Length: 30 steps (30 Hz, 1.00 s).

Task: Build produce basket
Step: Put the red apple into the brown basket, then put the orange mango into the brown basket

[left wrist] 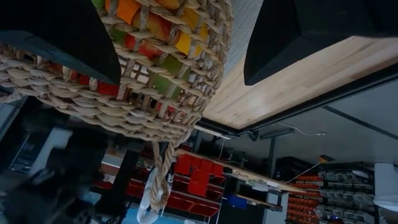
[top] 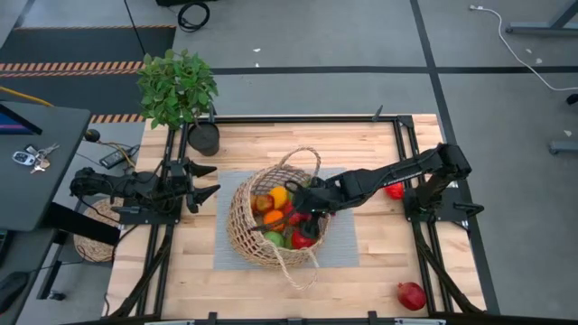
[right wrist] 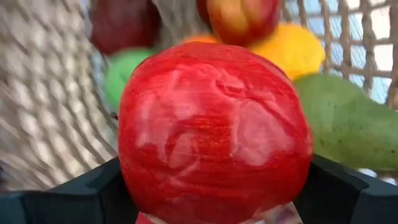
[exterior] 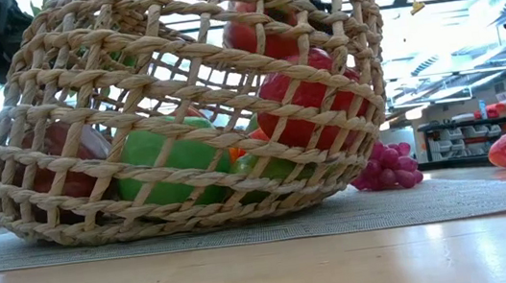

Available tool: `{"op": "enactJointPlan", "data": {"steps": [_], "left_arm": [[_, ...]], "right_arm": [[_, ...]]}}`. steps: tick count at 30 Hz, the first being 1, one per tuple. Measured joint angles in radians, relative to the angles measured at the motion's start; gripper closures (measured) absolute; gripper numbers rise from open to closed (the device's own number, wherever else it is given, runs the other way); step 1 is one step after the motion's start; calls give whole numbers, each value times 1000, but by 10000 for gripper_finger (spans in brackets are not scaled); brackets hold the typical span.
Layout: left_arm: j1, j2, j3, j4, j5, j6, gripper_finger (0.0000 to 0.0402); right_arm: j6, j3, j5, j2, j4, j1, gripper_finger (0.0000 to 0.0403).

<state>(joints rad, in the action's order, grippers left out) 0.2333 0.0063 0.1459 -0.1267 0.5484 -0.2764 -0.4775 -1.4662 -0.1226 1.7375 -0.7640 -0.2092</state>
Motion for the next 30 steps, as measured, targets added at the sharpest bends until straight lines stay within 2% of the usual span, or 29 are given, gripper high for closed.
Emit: {"op": "enactJointPlan", "data": {"steps": [6,13,17,24,27,30], "left_arm": [[0,0,0,0,0,1,54],[0,0,0,1,0,0,54],[0,0,0,1,0,0,54],[0,0,0,1,0,0,54],[0,0,0,1,0,1,54],[0,0,0,0,0,0,54]], "right_arm": [[68,0,1,11,-64,14,61],[67,0,48,11,-64,40,11],[28,-52,54,8,-146,48,12],[55,-198,-122,-63,-267,-11,18],[63,-192,-186,-116,-322,-39,18],[-8,-151,-232,-172,-416,-53,19]]}}
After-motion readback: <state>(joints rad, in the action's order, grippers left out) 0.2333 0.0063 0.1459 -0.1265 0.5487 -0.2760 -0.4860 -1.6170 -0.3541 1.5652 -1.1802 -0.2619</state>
